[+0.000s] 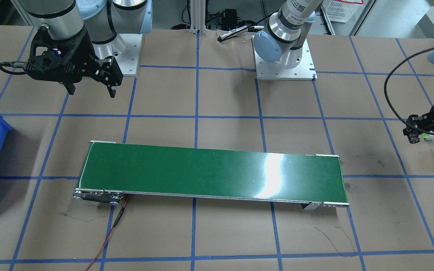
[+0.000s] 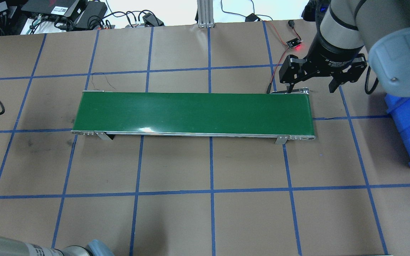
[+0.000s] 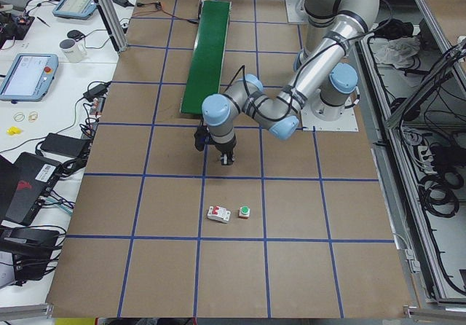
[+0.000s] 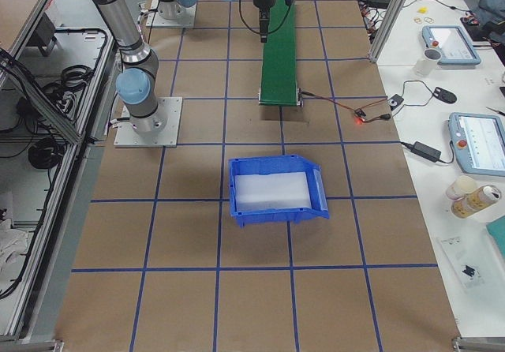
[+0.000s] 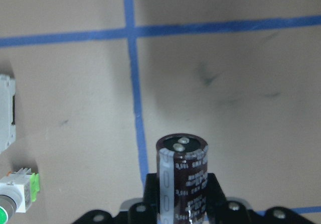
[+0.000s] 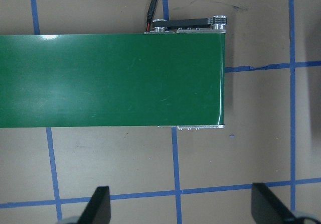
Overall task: Move capacitor from left to right
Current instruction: 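Close the left gripper on the brown capacitor and lift it, then carry the capacitor with the left gripper and set it on the belt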
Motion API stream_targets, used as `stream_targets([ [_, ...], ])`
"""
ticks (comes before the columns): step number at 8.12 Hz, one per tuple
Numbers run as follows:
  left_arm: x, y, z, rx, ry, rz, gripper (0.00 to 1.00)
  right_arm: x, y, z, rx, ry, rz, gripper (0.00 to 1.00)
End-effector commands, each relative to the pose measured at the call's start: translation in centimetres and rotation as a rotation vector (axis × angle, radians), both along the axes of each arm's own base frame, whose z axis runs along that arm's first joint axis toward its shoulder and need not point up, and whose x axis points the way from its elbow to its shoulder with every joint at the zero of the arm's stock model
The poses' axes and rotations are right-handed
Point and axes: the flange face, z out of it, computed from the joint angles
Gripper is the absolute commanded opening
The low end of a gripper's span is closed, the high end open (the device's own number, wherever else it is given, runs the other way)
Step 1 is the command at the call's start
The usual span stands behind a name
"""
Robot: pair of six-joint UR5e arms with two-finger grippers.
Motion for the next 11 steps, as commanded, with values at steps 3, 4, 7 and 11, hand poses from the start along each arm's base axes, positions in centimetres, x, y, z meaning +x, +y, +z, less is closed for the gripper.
stream_targets([
  [3,-20.1,-5.9,7.6,-0.179,0.002,-0.017,0.00,0.0,0.0,0.0,0.000,-0.001,0.000,1.00],
  [4,-20.9,-6.4,6.9,-0.186,0.002,-0.019,0.00,0.0,0.0,0.1,-0.001,0.000,0.000,1.00],
  [7,-23.0,-9.4,3.6,-0.242,0.147,0.051,0.00,0.0,0.0,0.0,0.000,-0.001,0.000,1.00],
  [11,-26.7,-10.9,-1.2,-0.149,0.167,0.016,0.00,0.0,0.0,0.0,0.000,-0.001,0.000,1.00],
])
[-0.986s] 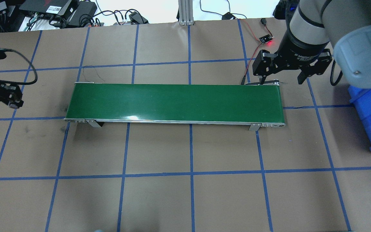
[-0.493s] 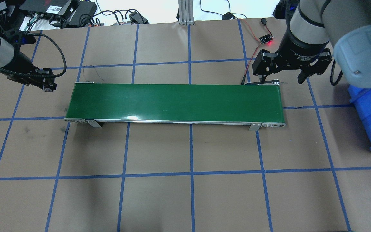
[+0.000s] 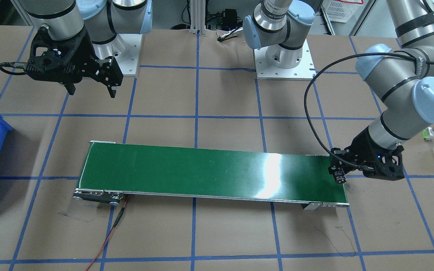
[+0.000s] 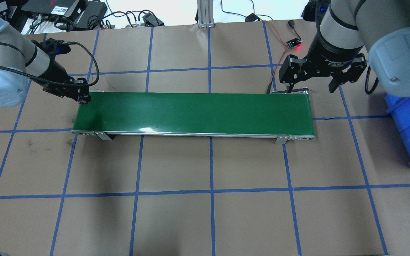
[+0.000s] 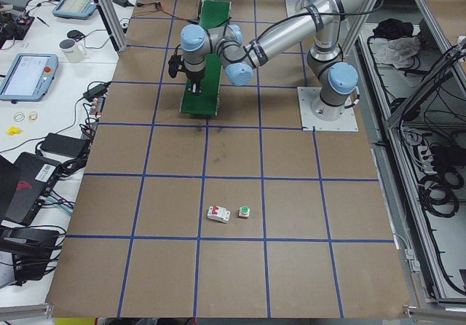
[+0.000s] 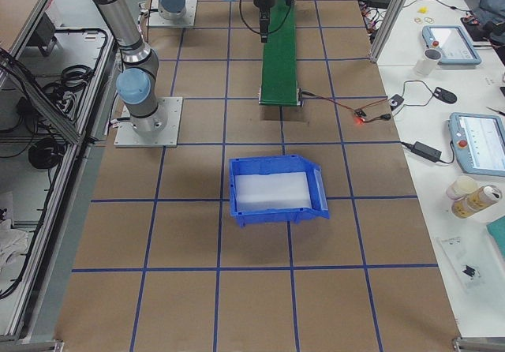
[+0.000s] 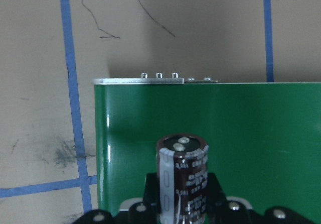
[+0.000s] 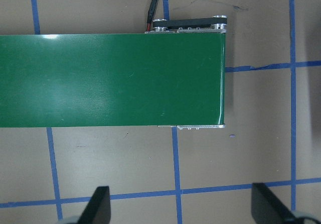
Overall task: Move capacitor from left to right
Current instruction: 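Carry the capacitor with the left gripper and set it on the belt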
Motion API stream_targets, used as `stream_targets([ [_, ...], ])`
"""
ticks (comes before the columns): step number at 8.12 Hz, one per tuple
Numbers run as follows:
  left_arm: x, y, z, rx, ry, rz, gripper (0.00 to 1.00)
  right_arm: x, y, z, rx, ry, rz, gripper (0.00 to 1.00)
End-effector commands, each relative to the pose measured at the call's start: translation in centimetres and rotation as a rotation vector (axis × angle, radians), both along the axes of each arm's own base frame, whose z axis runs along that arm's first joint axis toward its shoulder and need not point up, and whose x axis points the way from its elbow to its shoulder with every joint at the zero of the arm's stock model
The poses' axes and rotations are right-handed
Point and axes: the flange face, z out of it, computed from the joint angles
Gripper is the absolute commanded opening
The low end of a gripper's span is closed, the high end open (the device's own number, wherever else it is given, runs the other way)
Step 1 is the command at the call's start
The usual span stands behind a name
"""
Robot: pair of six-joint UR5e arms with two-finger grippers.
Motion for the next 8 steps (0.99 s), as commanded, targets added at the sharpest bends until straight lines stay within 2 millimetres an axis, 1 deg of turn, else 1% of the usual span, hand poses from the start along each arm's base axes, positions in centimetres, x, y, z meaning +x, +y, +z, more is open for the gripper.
stream_targets([
  [1,-0.2,-0.7,-3.1,0.058,-0.005,-0.014,0.00,0.0,0.0,0.0,0.001,0.001,0.000,1.00],
  [2,0.4,-0.7,-4.1,0.091,-0.050,-0.011,0.00,0.0,0.0,0.0,-0.001,0.001,0.000,1.00],
  [3,0.5,-0.7,-4.6,0.101,-0.055,-0.006,0.00,0.0,0.0,0.0,0.001,0.001,0.000,1.00],
  [4,0.5,-0.7,-4.5,0.100,-0.056,-0.005,0.00,0.0,0.0,0.0,0.001,0.001,0.000,1.00],
  [5,0.5,-0.7,-4.6,0.101,-0.055,-0.009,0.32,0.0,0.0,-0.1,0.002,0.002,0.000,1.00],
  [6,0.5,-0.7,-4.3,0.098,-0.055,-0.005,0.70,0.0,0.0,-0.1,0.002,0.002,0.000,1.00],
  [7,0.0,-0.7,-3.9,0.091,-0.059,-0.011,0.88,0.0,0.0,-0.1,0.002,0.002,0.000,1.00],
  [8,-1.1,-0.6,-2.9,0.075,-0.052,0.006,1.00,0.0,0.0,-0.1,0.002,0.002,0.000,1.00],
])
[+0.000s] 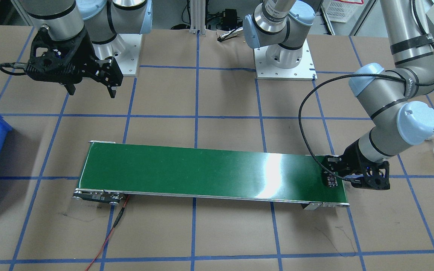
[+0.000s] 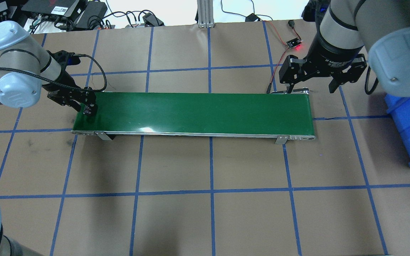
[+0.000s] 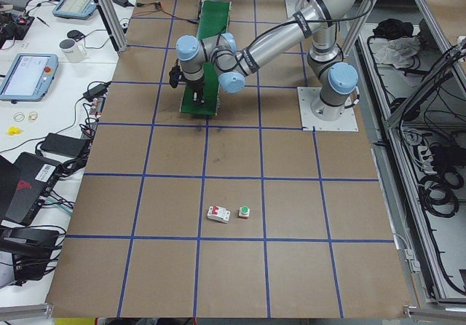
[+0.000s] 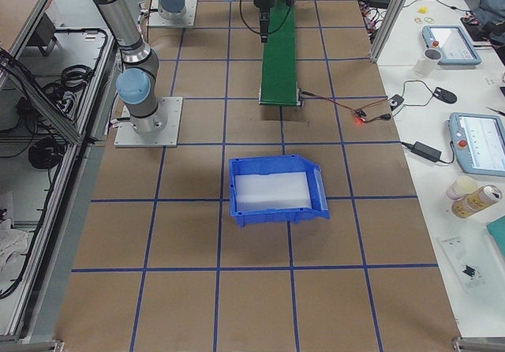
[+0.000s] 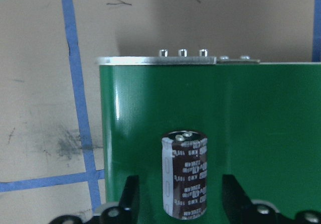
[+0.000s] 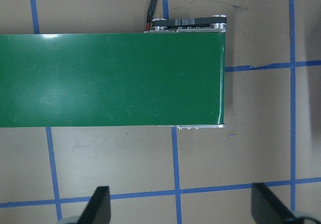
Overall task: Move capacitor from left to right
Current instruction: 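Carry the capacitor with the left gripper and set it on the belt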
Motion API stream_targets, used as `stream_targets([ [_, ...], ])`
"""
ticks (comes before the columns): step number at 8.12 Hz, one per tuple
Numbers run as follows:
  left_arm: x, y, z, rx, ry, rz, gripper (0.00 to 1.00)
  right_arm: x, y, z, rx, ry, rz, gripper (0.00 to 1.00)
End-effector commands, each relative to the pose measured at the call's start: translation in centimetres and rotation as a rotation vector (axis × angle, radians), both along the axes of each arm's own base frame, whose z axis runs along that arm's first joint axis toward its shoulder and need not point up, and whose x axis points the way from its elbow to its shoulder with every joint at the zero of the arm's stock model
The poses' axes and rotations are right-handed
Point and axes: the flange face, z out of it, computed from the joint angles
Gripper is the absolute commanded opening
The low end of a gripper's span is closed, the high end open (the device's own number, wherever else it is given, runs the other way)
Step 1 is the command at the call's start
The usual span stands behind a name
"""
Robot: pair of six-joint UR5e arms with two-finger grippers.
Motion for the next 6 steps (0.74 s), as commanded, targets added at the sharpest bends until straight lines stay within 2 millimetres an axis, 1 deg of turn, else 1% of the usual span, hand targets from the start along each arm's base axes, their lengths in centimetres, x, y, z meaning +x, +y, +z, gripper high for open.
stream_targets([
  [1,-2.9,0.4,2.5,-0.022,-0.005,0.072,1.00,0.0,0.0,0.0,0.000,0.000,0.000,1.00],
  [2,-4.9,1.5,4.8,-0.021,-0.014,0.068,1.00,0.0,0.0,0.0,0.000,0.000,0.000,1.00],
  [4,-5.4,4.7,7.9,0.091,-0.011,0.067,1.00,0.0,0.0,-0.1,0.002,-0.003,-0.014,1.00],
  [5,-5.2,6.0,10.2,0.094,-0.068,0.062,1.00,0.2,0.0,-0.5,0.009,-0.002,-0.009,1.00],
  [6,-5.2,7.2,10.9,0.133,-0.085,0.062,1.00,0.4,-0.1,-0.5,0.001,-0.020,-0.010,1.00],
])
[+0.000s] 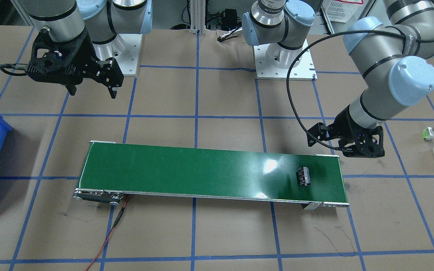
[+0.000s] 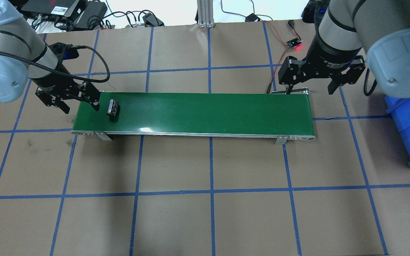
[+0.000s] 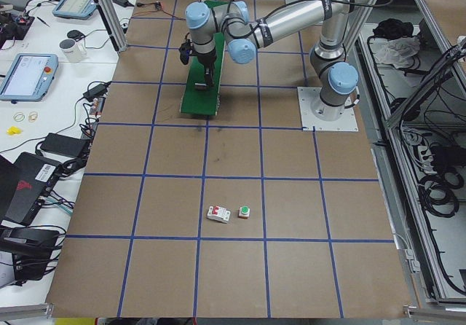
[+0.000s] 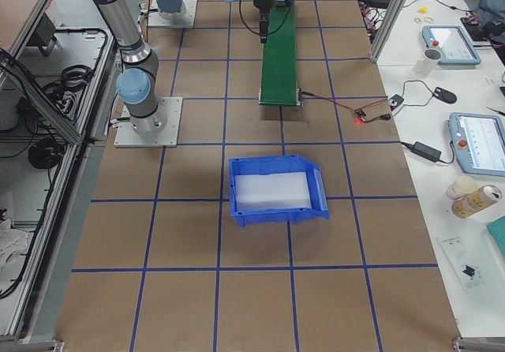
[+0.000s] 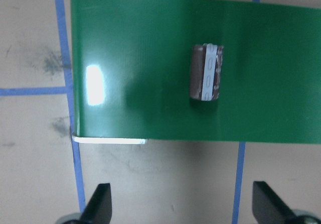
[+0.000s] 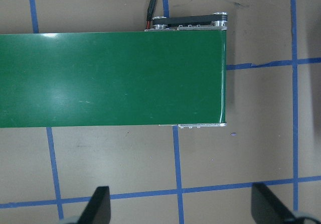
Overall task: Move capacitor from left to right
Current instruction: 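Carry the capacitor with the left gripper and set it on the belt, then lower the right gripper to the belt's far end while the belt carries the capacitor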
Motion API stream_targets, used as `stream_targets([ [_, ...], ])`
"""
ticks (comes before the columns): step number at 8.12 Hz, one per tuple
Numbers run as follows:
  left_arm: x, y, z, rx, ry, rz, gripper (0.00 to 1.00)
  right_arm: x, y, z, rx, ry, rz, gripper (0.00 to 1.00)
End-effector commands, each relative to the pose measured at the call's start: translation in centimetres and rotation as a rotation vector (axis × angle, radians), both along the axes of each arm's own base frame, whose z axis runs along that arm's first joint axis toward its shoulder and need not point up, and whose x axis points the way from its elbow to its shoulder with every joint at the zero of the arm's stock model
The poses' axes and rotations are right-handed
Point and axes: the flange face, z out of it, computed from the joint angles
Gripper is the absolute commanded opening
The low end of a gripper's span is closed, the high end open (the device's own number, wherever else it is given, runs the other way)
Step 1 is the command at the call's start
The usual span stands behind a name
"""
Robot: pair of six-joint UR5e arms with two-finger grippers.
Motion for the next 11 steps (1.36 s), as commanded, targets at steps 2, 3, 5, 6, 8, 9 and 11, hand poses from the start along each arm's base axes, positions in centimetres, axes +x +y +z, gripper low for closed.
stream_targets([
  [2,-0.6,4.5,4.1,0.104,-0.039,0.014,1.00,1.0,-3.1,-2.8,-0.031,-0.020,0.011,1.00],
  [3,0.0,4.6,4.6,0.103,-0.078,0.016,1.00,1.5,-5.1,-5.1,-0.036,-0.020,0.022,1.00],
  [5,0.6,5.5,6.0,0.109,-0.145,0.010,1.00,1.6,-7.7,-10.7,0.054,-0.015,0.026,1.00],
  [6,0.6,5.6,6.3,0.105,-0.145,0.011,1.00,1.6,-8.8,-12.3,0.054,-0.013,0.032,1.00],
  [8,0.5,5.5,6.2,0.098,-0.141,0.024,1.00,1.5,-9.3,-13.5,0.071,0.000,0.030,1.00],
  [9,0.6,5.5,6.2,0.100,-0.149,0.029,1.00,1.5,-9.7,-14.7,0.089,-0.004,0.029,1.00],
  [11,0.1,5.9,6.9,0.088,-0.156,0.027,1.00,1.5,-10.1,-15.1,0.077,-0.002,0.027,1.00],
])
